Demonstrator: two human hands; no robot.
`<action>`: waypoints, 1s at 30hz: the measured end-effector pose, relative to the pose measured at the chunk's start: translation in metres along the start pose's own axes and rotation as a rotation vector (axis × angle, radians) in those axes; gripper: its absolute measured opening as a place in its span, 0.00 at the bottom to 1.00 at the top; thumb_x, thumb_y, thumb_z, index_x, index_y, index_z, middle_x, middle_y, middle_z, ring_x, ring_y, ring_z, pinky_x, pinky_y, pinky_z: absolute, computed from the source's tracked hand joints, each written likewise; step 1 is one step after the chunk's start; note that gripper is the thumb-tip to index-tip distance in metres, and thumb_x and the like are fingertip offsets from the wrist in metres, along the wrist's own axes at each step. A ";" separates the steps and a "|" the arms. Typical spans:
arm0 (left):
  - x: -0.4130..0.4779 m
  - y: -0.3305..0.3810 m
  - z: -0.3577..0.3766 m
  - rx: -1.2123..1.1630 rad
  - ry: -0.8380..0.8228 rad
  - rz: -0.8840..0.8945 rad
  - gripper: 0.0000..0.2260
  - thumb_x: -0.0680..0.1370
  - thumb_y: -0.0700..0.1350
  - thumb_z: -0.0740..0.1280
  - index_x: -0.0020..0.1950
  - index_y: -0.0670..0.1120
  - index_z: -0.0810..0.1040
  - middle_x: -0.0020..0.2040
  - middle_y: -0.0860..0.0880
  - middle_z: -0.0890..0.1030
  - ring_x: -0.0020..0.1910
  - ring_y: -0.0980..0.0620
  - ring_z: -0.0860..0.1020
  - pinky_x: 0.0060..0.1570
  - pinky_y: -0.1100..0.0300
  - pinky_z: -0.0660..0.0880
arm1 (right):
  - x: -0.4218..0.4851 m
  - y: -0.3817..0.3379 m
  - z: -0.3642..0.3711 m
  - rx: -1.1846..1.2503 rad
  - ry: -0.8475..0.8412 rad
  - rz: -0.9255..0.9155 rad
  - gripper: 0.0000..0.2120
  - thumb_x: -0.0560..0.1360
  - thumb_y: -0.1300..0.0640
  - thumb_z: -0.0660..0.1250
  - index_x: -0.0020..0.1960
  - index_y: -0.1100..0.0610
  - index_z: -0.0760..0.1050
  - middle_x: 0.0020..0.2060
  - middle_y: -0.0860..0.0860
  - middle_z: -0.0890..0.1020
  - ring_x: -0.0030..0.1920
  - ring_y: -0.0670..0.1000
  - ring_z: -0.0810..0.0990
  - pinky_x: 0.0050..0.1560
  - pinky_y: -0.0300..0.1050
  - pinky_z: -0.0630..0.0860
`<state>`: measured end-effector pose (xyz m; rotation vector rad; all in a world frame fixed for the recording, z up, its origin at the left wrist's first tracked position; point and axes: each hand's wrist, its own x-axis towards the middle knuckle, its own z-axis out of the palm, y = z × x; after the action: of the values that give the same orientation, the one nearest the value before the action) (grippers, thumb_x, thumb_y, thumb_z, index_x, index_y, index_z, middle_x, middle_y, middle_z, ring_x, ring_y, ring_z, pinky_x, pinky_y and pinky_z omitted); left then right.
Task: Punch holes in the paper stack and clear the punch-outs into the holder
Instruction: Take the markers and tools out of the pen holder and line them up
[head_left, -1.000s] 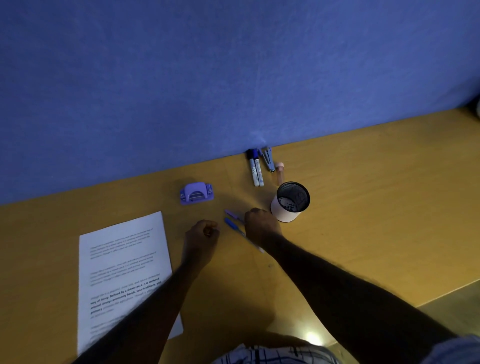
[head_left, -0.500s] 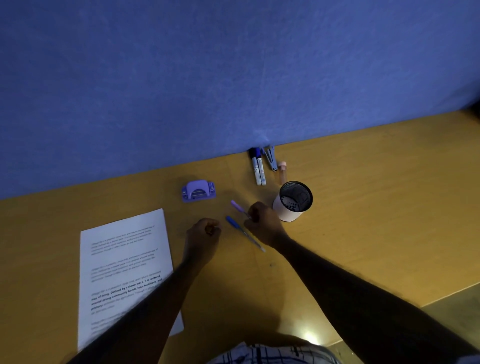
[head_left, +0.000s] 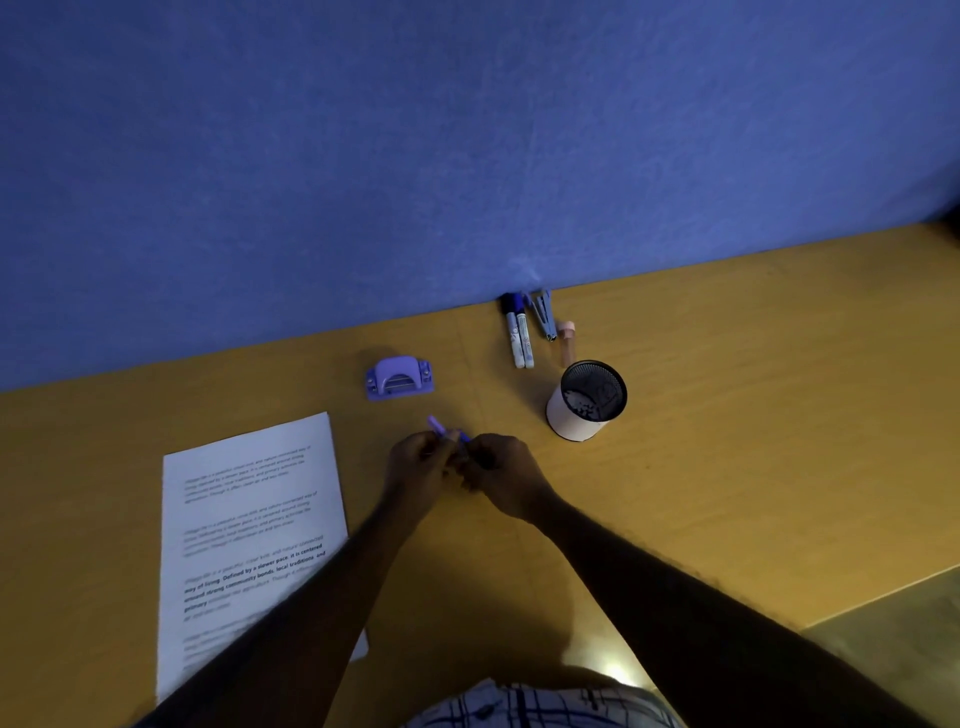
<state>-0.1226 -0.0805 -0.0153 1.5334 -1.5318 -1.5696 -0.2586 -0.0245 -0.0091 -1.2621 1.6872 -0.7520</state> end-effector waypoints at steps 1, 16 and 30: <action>0.001 0.001 -0.003 0.002 0.009 -0.003 0.12 0.78 0.48 0.66 0.42 0.42 0.82 0.39 0.41 0.83 0.38 0.50 0.79 0.41 0.50 0.75 | 0.000 0.003 -0.001 -0.089 0.048 -0.047 0.07 0.79 0.58 0.64 0.51 0.58 0.79 0.42 0.52 0.82 0.39 0.49 0.80 0.41 0.46 0.78; 0.006 0.001 -0.015 0.105 0.023 0.058 0.12 0.79 0.48 0.66 0.41 0.41 0.80 0.36 0.43 0.82 0.37 0.45 0.81 0.42 0.48 0.78 | 0.022 0.018 -0.011 -0.436 0.076 0.199 0.07 0.73 0.55 0.70 0.48 0.58 0.80 0.43 0.51 0.81 0.43 0.49 0.80 0.44 0.49 0.81; 0.026 0.065 0.007 -0.139 -0.107 0.151 0.06 0.78 0.41 0.67 0.53 0.43 0.81 0.47 0.44 0.84 0.47 0.48 0.84 0.46 0.53 0.81 | 0.023 -0.032 -0.057 0.302 0.244 -0.042 0.04 0.75 0.60 0.70 0.48 0.59 0.82 0.39 0.56 0.85 0.38 0.54 0.85 0.43 0.54 0.83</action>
<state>-0.1594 -0.1186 0.0313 1.2474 -1.5224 -1.6560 -0.2987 -0.0582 0.0360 -1.0292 1.6633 -1.1774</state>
